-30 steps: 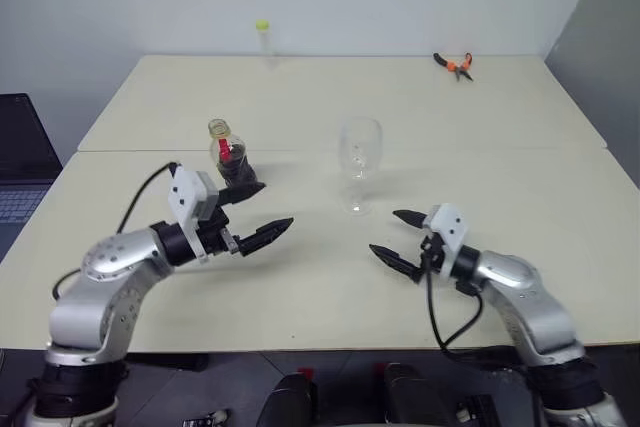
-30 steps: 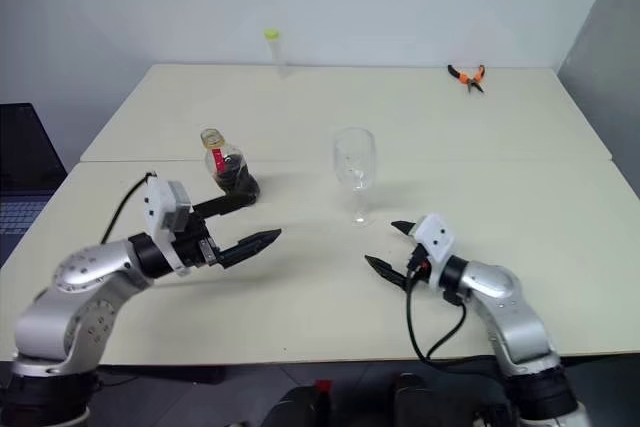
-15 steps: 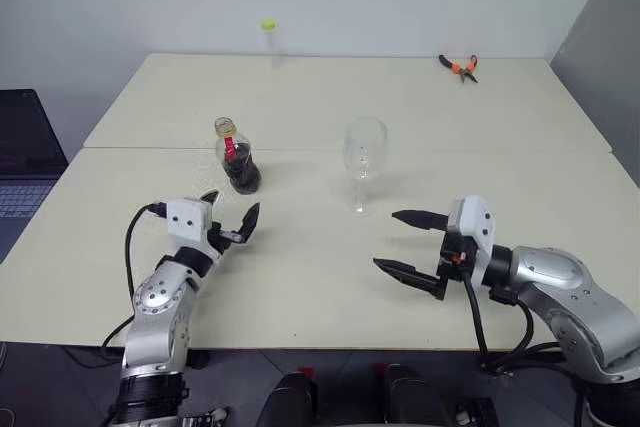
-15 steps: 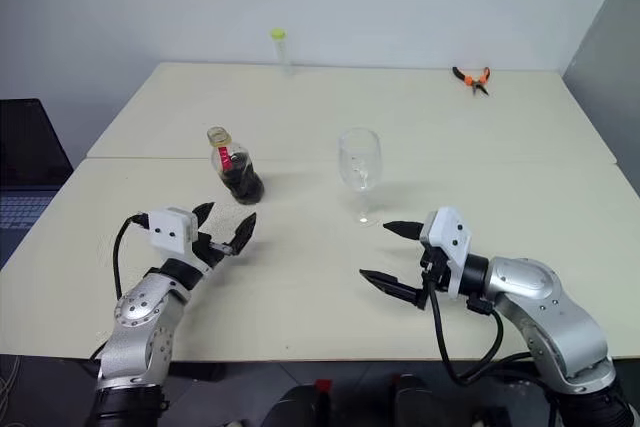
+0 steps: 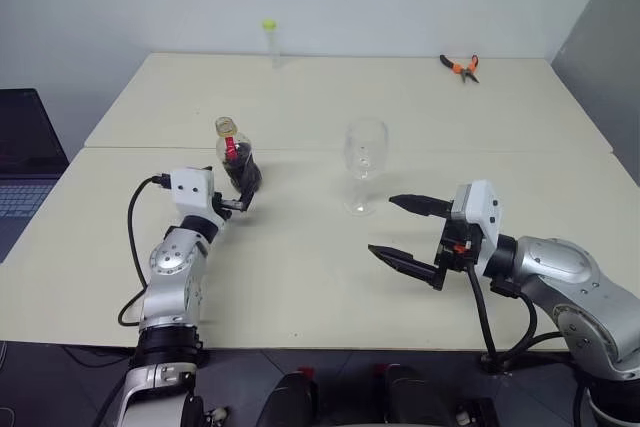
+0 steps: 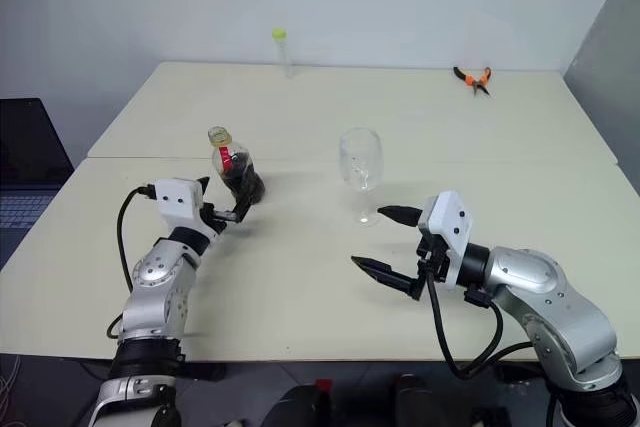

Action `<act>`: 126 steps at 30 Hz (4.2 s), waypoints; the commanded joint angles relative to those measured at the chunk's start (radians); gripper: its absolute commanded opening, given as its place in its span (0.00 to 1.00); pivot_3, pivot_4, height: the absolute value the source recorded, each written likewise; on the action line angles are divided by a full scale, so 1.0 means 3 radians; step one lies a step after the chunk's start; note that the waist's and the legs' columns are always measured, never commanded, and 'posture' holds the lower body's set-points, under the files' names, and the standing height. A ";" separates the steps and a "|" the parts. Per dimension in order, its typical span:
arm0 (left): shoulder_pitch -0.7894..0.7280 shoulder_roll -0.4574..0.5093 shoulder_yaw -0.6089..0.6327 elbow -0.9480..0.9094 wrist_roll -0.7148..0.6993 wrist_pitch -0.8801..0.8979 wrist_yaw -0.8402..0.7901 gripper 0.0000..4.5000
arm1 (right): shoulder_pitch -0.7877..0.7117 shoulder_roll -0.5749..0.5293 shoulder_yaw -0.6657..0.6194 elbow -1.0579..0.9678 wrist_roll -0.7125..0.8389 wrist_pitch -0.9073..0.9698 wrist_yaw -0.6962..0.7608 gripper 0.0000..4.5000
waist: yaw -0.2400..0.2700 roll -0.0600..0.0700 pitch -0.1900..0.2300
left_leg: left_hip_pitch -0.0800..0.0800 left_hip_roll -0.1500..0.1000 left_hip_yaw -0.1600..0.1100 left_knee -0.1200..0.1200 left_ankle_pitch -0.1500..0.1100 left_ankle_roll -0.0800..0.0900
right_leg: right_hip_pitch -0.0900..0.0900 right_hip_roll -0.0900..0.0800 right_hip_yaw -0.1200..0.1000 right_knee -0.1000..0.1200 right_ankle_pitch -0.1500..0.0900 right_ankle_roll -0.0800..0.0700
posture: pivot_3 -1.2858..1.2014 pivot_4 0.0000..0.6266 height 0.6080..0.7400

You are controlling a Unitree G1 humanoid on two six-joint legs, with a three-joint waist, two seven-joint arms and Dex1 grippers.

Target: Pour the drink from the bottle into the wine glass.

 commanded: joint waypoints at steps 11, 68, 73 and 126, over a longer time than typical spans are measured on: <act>-0.0756 0.0036 0.0080 0.0938 -0.0038 -0.0133 0.0013 0.91 | -0.0015 -0.0010 -0.0101 -0.0089 0.0011 -0.0131 -0.0085 1.00 | -0.0011 -0.0002 0.0001 | -0.0001 -0.0002 0.0001 0.0000 0.0001 -0.0002 | -0.0001 0.0003 0.0000 0.0000 0.0000 0.0000 | 0.52 0.24 1.00; -0.2756 0.0657 -0.1849 0.2456 0.2522 -0.2768 0.0612 0.19 | -0.0575 0.0910 0.0130 0.0134 -0.0601 0.0035 -0.1506 1.00 | -0.0026 -0.0016 0.0011 | -0.0015 -0.0008 0.0004 0.0000 0.0006 -0.0009 | -0.0019 0.0006 0.0004 0.0005 0.0000 0.0002 | 0.52 0.24 1.00; -0.2825 0.0710 -0.1902 0.2504 0.2657 -0.2812 0.0752 0.19 | -0.0561 0.0917 0.0159 0.0125 -0.0614 0.0052 -0.1492 1.00 | -0.0028 -0.0016 0.0011 | -0.0015 -0.0008 0.0004 0.0001 0.0006 -0.0009 | -0.0019 0.0006 0.0004 0.0006 0.0000 0.0002 | 0.52 0.24 1.00; -0.3289 0.0968 -0.2277 0.2801 0.3298 -0.2897 0.1425 0.17 | -0.0365 0.0906 0.0202 0.0060 -0.0695 0.0080 -0.1422 1.00 | -0.0030 -0.0016 0.0011 | -0.0016 -0.0009 0.0006 0.0002 0.0007 -0.0011 | -0.0021 0.0007 0.0003 0.0009 0.0000 0.0002 | 0.52 0.24 1.00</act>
